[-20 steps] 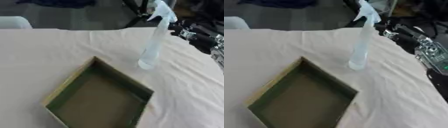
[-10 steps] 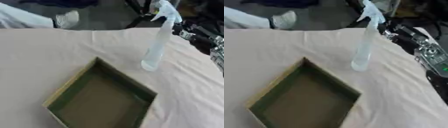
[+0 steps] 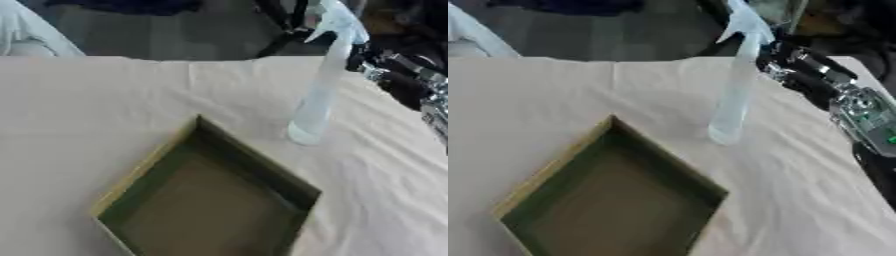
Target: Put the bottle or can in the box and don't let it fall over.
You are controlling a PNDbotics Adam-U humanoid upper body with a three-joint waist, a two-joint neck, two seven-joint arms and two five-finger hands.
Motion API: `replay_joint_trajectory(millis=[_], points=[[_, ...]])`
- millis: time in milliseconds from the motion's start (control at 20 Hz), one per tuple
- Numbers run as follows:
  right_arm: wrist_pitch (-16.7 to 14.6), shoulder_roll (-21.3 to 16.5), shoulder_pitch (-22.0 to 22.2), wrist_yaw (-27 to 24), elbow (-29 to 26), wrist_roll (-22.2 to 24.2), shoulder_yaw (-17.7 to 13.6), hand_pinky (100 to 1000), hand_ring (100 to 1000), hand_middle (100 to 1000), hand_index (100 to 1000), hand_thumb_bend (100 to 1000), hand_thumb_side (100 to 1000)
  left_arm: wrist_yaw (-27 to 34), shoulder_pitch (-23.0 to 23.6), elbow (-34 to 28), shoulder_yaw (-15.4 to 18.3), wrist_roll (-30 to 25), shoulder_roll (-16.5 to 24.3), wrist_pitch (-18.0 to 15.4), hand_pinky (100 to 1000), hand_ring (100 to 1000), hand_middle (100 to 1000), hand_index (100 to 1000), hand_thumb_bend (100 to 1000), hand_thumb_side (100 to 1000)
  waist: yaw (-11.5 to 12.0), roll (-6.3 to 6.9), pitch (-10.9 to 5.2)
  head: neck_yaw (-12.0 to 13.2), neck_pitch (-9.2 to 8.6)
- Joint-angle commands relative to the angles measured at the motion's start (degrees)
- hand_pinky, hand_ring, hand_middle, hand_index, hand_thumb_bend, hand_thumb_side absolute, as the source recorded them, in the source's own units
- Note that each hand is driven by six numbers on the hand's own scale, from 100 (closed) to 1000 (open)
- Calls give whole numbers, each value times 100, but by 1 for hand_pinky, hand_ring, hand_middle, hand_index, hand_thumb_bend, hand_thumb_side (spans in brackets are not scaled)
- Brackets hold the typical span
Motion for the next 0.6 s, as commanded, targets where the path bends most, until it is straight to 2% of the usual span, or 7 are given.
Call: replay_joint_trajectory(millis=[50, 100, 150, 250, 400, 500, 600], points=[[24, -256, -99, 118, 24, -97, -56, 1000, 1000, 1000, 1000, 100, 581, 28, -65, -112, 17, -29, 64, -6, 934, 939, 884, 733, 161, 791, 1, 10, -84, -12, -65], [24, -258, -101, 137, 30, -116, -54, 1000, 1000, 1000, 1000, 100, 579, 27, -66, -110, 16, -31, 64, -6, 934, 939, 884, 733, 161, 791, 1, 10, -82, -12, -67], [39, -277, -102, 165, 52, -148, -61, 1000, 1000, 1000, 1000, 100, 494, 26, -69, -110, 11, -39, 66, -7, 934, 940, 885, 733, 160, 791, 0, 11, -75, -7, -71], [81, -307, -107, 224, 86, -208, -69, 1000, 1000, 1000, 1000, 100, 435, 23, -75, -109, 6, -53, 67, -11, 934, 941, 885, 733, 160, 791, 0, 13, -65, -4, -81], [123, -327, -106, 242, 68, -230, -82, 1000, 1000, 1000, 1000, 100, 436, 16, -65, -102, 10, -57, 73, -15, 934, 942, 885, 733, 159, 791, -14, 14, -63, 3, -76], [158, -338, -103, 157, 18, -180, -103, 1000, 1000, 1000, 1000, 100, 490, 10, -56, -100, 13, -62, 79, -18, 934, 942, 886, 733, 159, 791, -27, 13, -68, 15, -62], [198, -356, -99, 29, -60, -103, -135, 1000, 1000, 1000, 1000, 100, 507, 7, -45, -97, 19, -59, 85, -21, 934, 943, 886, 733, 159, 790, -44, 14, -77, 29, -44]])
